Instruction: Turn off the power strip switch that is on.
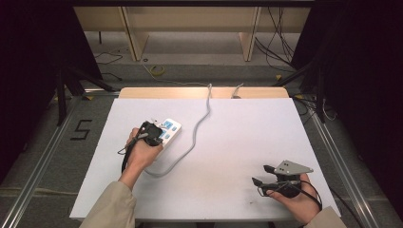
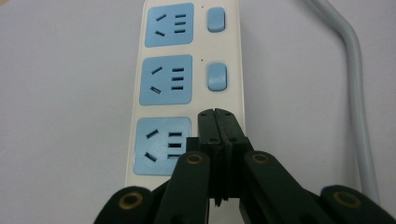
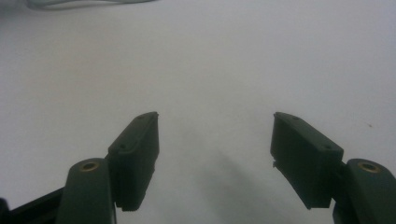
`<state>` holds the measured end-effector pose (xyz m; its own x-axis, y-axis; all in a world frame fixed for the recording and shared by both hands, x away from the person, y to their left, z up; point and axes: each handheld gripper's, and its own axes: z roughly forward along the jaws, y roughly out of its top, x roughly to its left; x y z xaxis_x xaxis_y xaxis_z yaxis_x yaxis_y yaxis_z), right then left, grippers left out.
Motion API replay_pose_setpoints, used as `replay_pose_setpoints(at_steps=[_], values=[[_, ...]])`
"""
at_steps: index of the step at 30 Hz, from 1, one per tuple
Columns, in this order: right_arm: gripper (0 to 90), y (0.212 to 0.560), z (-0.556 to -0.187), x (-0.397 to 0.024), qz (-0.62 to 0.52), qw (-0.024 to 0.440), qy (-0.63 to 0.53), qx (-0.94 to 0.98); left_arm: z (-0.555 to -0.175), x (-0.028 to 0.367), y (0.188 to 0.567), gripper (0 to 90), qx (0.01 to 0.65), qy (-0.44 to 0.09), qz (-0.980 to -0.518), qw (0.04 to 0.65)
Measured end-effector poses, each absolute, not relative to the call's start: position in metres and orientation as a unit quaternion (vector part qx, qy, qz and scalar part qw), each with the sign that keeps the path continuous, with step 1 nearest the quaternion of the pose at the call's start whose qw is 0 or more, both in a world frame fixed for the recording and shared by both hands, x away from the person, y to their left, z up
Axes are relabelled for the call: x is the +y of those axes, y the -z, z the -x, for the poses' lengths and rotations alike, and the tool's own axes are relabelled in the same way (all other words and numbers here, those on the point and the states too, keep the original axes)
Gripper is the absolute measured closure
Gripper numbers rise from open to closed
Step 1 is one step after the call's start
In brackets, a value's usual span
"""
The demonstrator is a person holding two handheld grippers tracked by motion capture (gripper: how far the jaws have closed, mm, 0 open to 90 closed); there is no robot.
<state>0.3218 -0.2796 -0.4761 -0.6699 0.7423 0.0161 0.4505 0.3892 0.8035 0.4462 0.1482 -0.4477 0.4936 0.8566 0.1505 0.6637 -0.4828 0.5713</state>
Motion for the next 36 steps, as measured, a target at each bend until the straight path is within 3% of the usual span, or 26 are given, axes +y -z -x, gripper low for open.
replay_pose_setpoints(at_steps=[16,17,27,36], values=[[33.4,0.476,-0.322,-0.280,-0.367,0.176,-0.416,0.813,-0.441,0.151,0.440,88.8,0.457,-0.222,-0.824,0.251],[33.4,0.476,-0.322,-0.280,-0.367,0.176,-0.415,0.814,-0.441,0.151,0.440,84.7,0.456,-0.223,-0.824,0.253],[33.3,0.475,-0.322,-0.281,-0.365,0.179,-0.415,0.814,-0.435,0.152,0.435,77.7,0.451,-0.226,-0.822,0.265],[33.3,0.475,-0.321,-0.281,-0.364,0.178,-0.415,0.815,-0.427,0.156,0.429,60.3,0.446,-0.210,-0.820,0.291]])
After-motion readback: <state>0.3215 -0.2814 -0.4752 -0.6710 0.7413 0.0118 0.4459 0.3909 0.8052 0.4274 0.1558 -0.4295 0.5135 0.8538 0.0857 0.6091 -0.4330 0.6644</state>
